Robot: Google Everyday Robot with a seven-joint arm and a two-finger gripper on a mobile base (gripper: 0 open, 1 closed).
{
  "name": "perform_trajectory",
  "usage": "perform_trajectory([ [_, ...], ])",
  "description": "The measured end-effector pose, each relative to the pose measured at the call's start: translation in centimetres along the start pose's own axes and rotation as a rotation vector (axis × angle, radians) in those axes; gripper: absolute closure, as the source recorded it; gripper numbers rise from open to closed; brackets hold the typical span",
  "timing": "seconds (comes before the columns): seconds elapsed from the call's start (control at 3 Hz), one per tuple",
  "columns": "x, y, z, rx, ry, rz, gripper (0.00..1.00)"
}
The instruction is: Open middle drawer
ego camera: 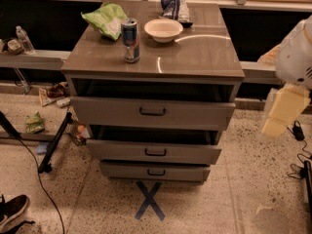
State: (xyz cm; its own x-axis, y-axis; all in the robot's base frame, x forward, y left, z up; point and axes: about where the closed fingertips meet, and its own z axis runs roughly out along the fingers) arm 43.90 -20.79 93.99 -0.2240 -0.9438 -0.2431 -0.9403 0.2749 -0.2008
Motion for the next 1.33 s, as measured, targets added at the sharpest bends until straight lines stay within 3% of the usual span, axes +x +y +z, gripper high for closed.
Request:
perform_trajectory([
  [0.33,-0.6,1.8,6.2,-0.06,-0.083,-0.023,0.0],
  [0.67,-1.6,3.4,11.9,-0.068,-0.14,-0.079,0.0],
  [1.0,-2.4,2.9,13.6,-0.027,-0.166,-0.091,0.0],
  [1.33,-2.4,2.9,14.2,-0.035,-0.167,-0.086,0.0],
])
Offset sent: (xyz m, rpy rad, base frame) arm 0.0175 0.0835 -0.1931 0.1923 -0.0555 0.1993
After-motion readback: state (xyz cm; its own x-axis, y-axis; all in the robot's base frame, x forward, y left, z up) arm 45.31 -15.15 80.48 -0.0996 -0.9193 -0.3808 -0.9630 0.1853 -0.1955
